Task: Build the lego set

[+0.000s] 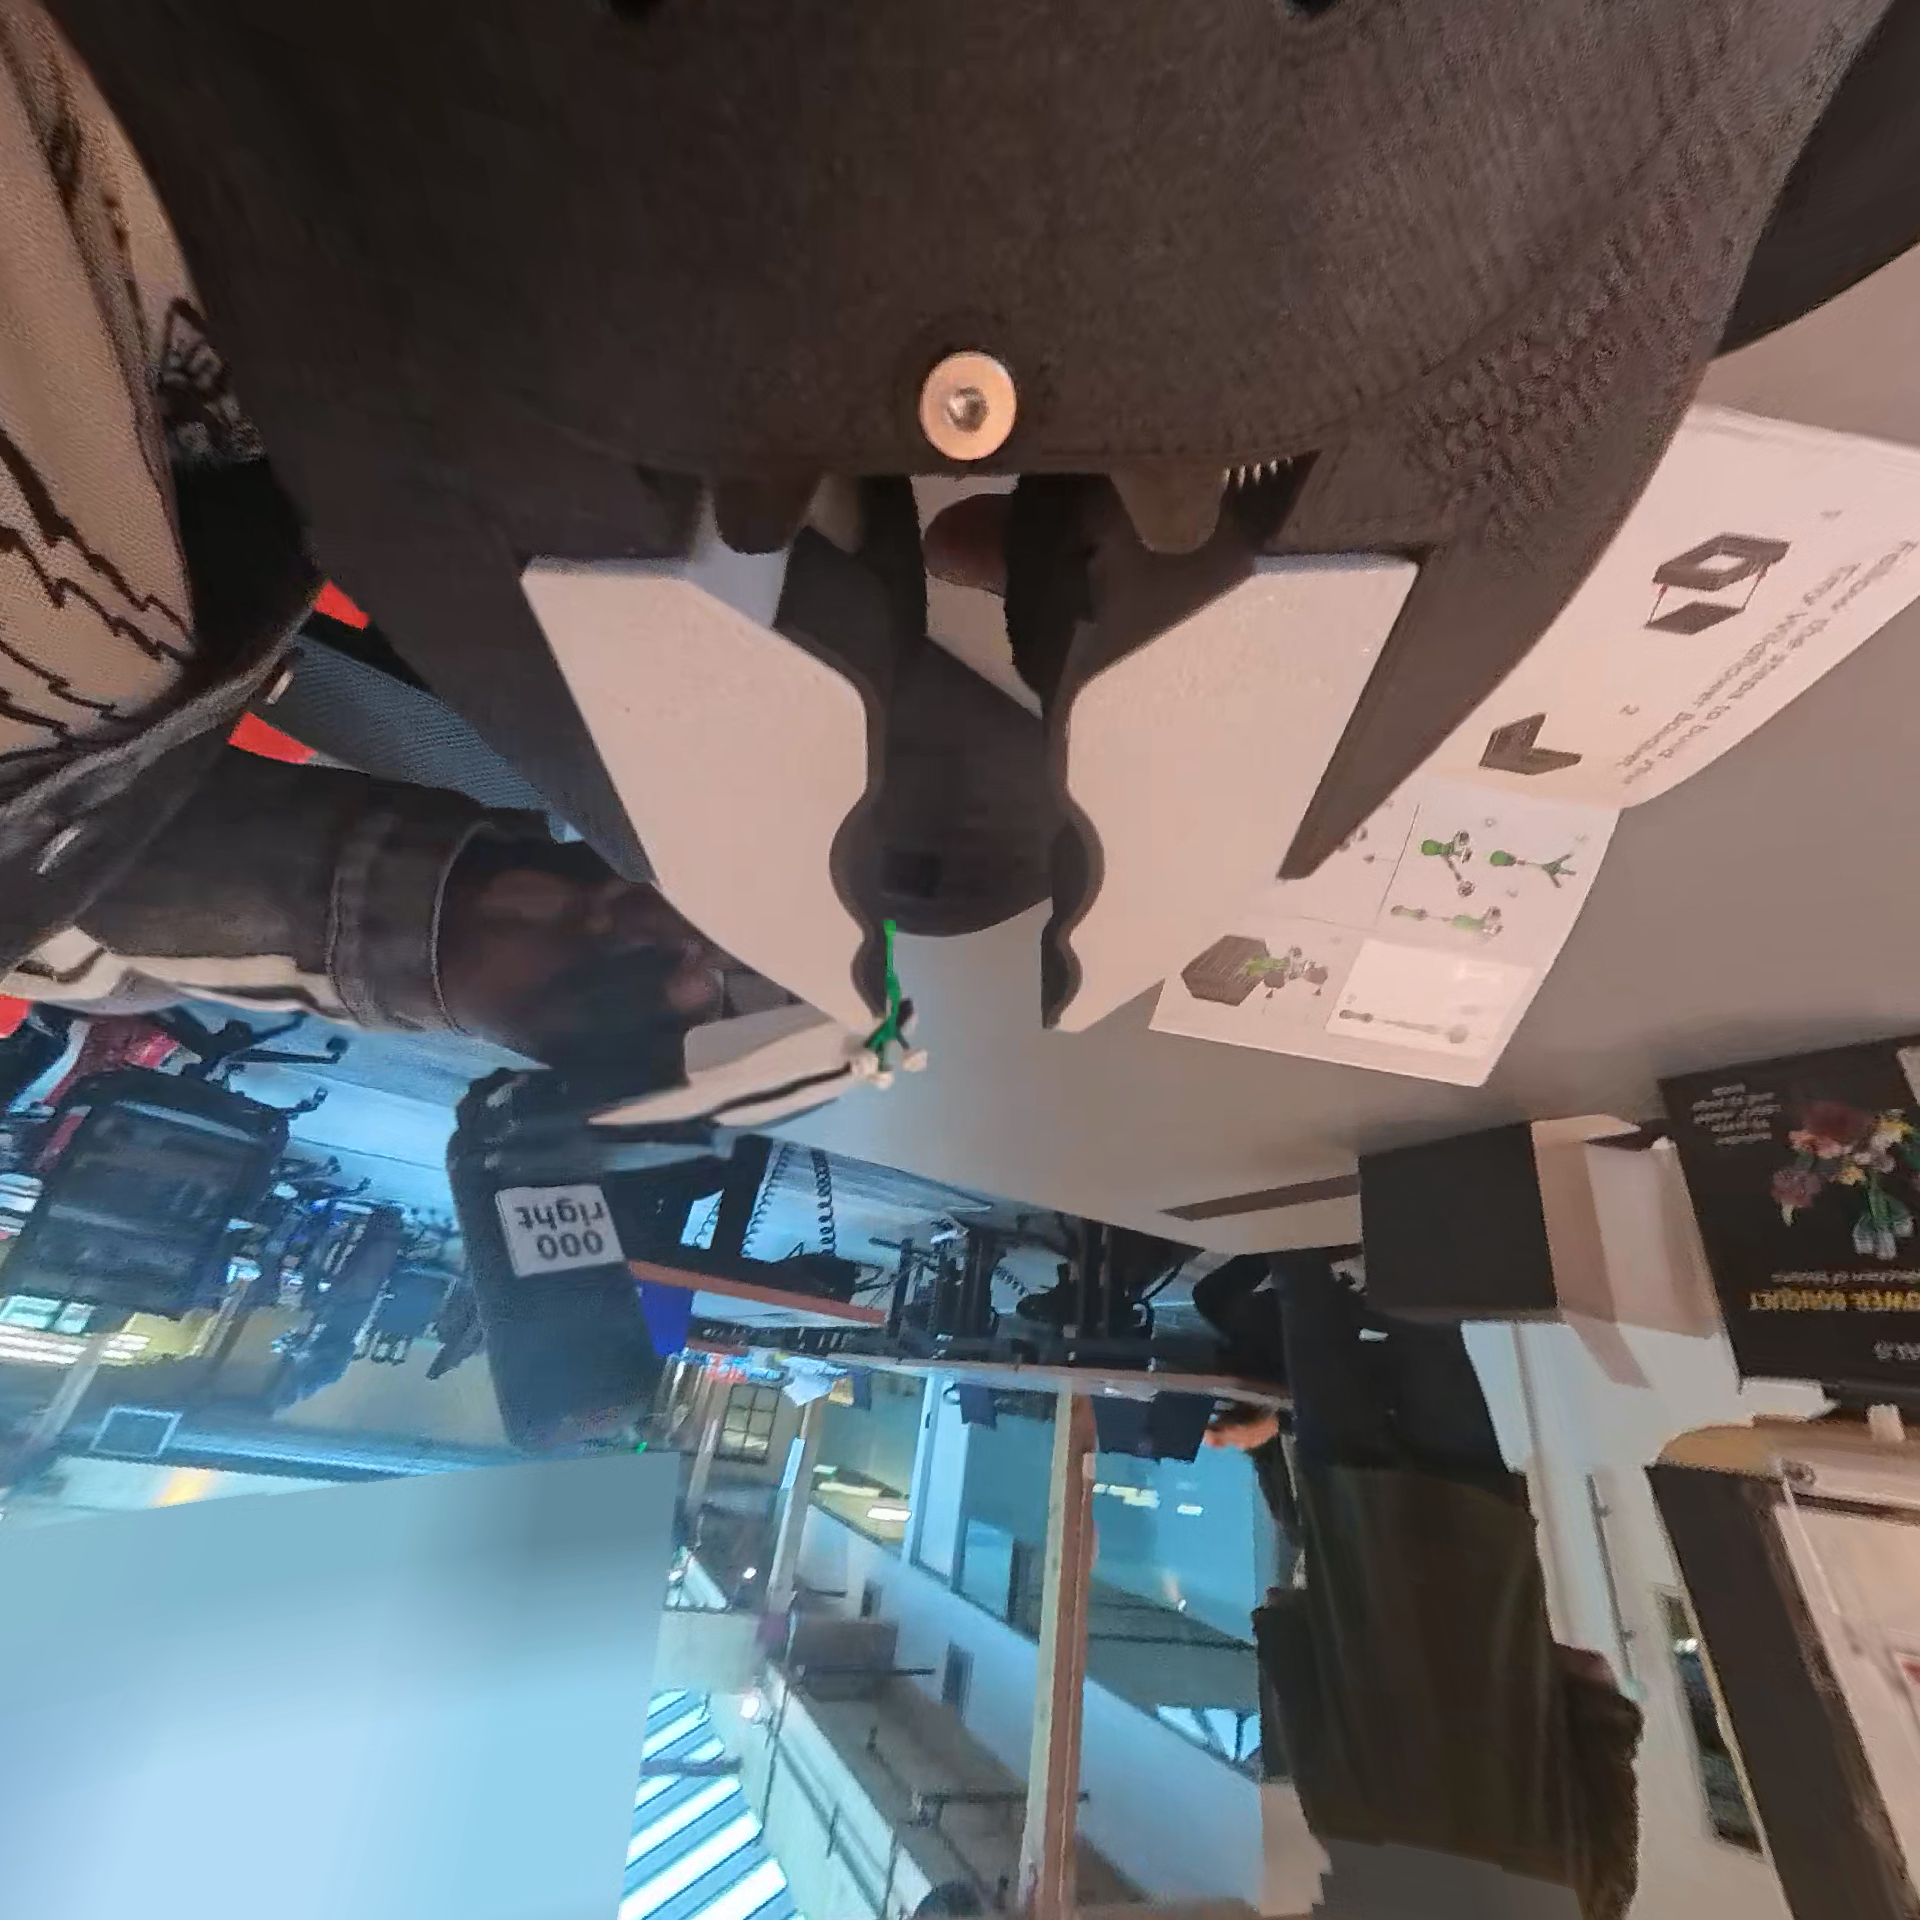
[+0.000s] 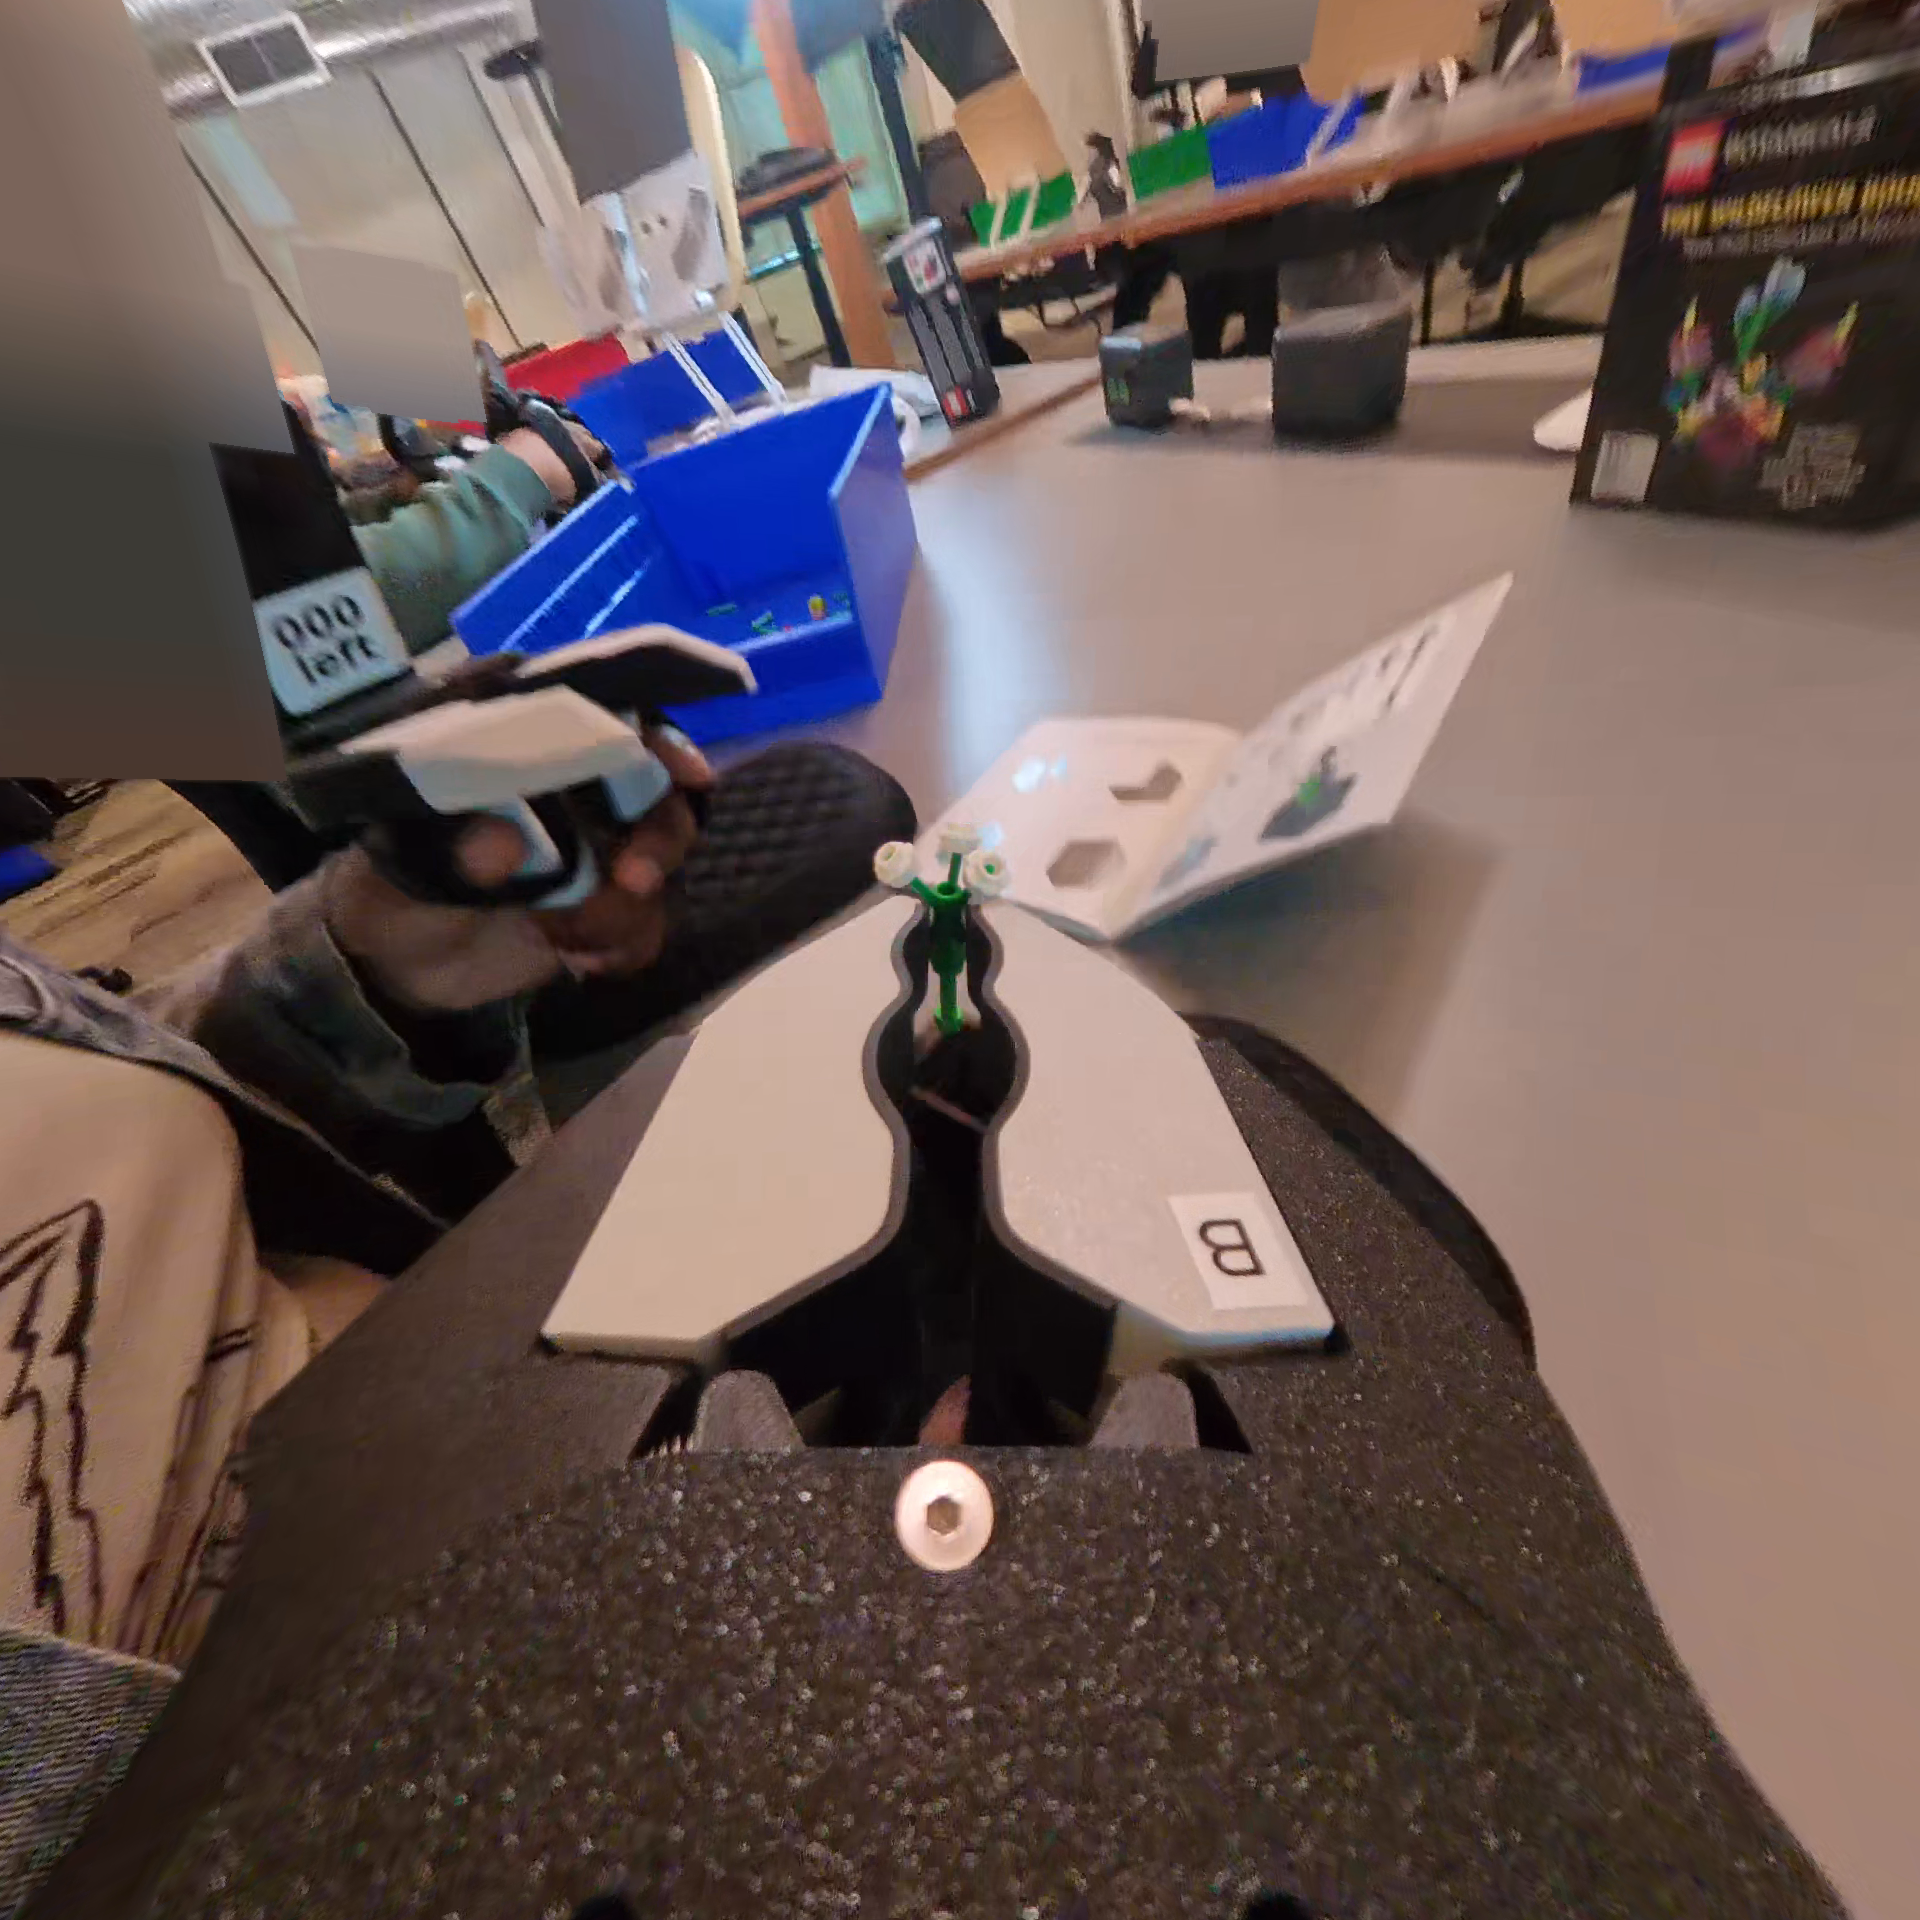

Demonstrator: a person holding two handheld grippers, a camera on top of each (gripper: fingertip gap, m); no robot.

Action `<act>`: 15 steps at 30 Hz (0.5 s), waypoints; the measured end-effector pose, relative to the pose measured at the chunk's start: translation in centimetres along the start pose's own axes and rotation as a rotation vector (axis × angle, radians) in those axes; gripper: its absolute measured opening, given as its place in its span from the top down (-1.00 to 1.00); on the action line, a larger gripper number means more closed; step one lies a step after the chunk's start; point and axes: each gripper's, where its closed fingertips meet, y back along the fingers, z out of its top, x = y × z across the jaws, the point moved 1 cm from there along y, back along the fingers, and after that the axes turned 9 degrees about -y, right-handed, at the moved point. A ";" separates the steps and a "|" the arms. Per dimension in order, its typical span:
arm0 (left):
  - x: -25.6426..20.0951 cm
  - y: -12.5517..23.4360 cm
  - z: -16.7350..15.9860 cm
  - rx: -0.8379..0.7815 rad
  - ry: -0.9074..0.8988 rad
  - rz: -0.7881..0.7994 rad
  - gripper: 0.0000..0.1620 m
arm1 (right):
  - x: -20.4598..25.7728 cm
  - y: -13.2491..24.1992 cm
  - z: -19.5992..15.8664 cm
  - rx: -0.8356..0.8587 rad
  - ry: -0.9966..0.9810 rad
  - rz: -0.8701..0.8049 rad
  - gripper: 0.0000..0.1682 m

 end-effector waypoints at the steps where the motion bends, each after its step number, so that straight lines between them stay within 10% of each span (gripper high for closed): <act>1: 0.1 0.0 -0.1 0.024 0.006 0.006 0.65 | -0.3 -0.1 -0.5 0.006 -0.012 -0.007 0.93; 15: -0.4 0.2 -0.6 0.084 -0.027 -0.005 0.65 | -1.5 0.0 -1.9 0.124 0.007 -0.063 0.70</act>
